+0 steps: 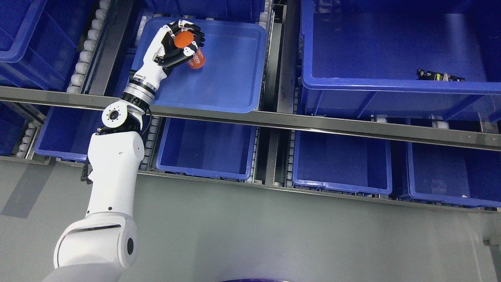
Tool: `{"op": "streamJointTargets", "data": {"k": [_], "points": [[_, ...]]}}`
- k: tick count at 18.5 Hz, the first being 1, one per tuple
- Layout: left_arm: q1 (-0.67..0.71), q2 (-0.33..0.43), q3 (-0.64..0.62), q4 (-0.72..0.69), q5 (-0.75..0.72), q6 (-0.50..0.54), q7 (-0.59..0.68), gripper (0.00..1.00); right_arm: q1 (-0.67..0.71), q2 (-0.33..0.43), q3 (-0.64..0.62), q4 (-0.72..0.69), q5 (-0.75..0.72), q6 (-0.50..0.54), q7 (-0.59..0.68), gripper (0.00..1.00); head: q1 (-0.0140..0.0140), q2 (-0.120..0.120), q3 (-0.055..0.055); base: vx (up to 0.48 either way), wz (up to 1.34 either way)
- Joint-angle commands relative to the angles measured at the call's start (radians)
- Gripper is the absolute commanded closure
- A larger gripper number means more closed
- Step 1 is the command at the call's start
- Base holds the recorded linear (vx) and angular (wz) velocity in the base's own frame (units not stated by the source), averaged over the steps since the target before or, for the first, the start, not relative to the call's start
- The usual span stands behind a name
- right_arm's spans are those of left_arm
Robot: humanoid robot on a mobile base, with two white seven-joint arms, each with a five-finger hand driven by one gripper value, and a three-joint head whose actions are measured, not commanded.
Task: Grab orange capacitor from left shelf to right desk
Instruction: 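Lift the capacitor out of the bin with the left hand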
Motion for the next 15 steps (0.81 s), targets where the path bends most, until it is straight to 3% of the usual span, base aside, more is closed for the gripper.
{"op": "streamJointTargets", "data": {"k": [1, 2, 5, 15], "points": [[-0.008, 0.002, 0.028, -0.325, 0.067, -0.102, 0.245, 0.98, 0.02, -0.017, -0.012, -0.017, 0.005, 0.001, 0.0, 0.0, 0.0, 0.0, 0.0, 0.0, 0.0], [-0.005, 0.002, -0.036, -0.352, 0.067, -0.156, 0.342, 0.99, 0.02, -0.017, -0.012, -0.017, 0.005, 0.001, 0.0, 0.0, 0.0, 0.0, 0.0, 0.0, 0.0], [0.05, 0.002, -0.173, -0.496, 0.061, -0.147, 0.532, 0.99, 0.02, -0.017, -0.012, -0.017, 0.005, 0.001, 0.0, 0.0, 0.0, 0.0, 0.0, 0.0, 0.0], [0.165, 0.002, -0.206, -0.595, 0.056, -0.142, 0.527, 0.99, 0.02, -0.017, -0.012, -0.017, 0.005, 0.001, 0.0, 0.0, 0.0, 0.0, 0.0, -0.011, -0.01]]}}
